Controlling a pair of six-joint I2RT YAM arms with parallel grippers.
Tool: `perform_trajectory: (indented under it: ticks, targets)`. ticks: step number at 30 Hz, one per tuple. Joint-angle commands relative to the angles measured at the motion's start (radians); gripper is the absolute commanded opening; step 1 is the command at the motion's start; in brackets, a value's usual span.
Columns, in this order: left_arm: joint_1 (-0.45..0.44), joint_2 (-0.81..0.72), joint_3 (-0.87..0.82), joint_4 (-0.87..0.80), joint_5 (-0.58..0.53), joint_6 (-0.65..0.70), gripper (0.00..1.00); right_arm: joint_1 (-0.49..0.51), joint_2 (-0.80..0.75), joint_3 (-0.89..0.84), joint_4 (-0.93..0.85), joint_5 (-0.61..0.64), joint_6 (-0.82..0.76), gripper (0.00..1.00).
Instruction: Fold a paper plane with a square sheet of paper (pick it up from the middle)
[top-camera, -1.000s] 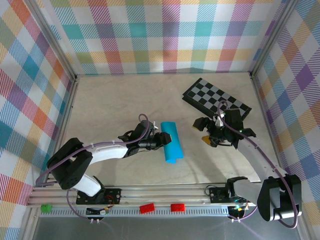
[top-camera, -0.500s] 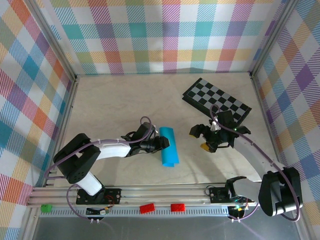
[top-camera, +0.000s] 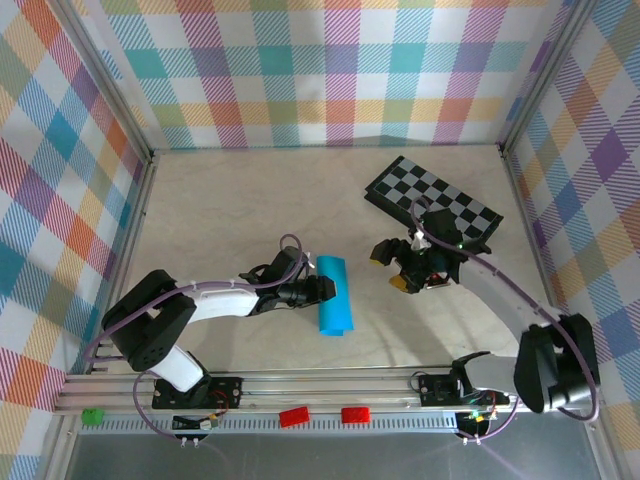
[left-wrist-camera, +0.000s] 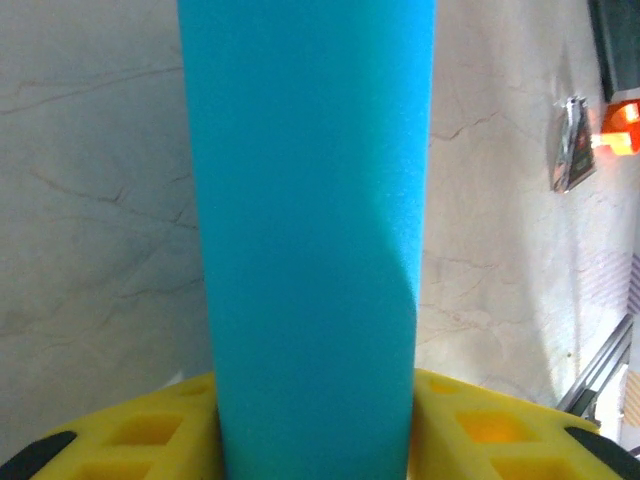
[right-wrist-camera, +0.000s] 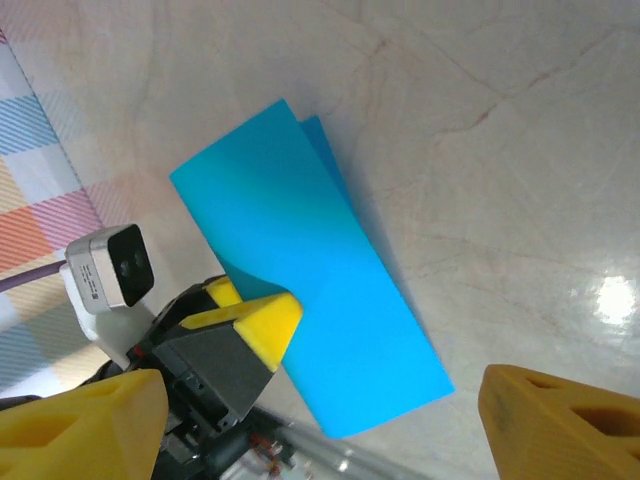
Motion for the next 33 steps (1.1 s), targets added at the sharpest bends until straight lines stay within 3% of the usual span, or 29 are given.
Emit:
perform_trajectory:
  ticks: [1,3,6,10,12,15,28,33]
  targets:
    - [0.009,0.007,0.018,-0.036,0.016,0.032,0.44,0.03,-0.138,-0.043,0.016,0.24,-0.017,0.81]
    - [0.008,0.03,0.01,0.007,0.018,0.018,0.44,0.03,-0.208,-0.067,-0.012,0.36,-0.049,0.81]
    - [0.009,0.084,0.028,0.045,0.053,0.007,0.44,0.03,-0.285,-0.102,-0.019,0.432,-0.097,0.85]
    - [0.008,0.154,0.082,0.064,0.117,0.0,0.43,0.025,-0.374,-0.149,-0.015,0.556,-0.073,0.79]
    - [0.008,0.171,0.113,0.047,0.149,0.001,0.43,0.025,-0.416,-0.167,0.021,0.492,-0.141,0.83]
    - [0.008,0.172,0.117,0.037,0.135,-0.006,0.44,0.025,-0.429,-0.213,0.136,0.29,-0.223,0.84]
    - [0.003,0.073,0.052,-0.018,-0.005,-0.069,0.44,0.025,-0.14,-0.144,0.193,0.017,-0.244,0.81]
    - [-0.016,0.061,0.077,-0.078,-0.046,-0.064,0.44,0.025,-0.101,-0.162,0.243,-0.019,-0.191,0.79]
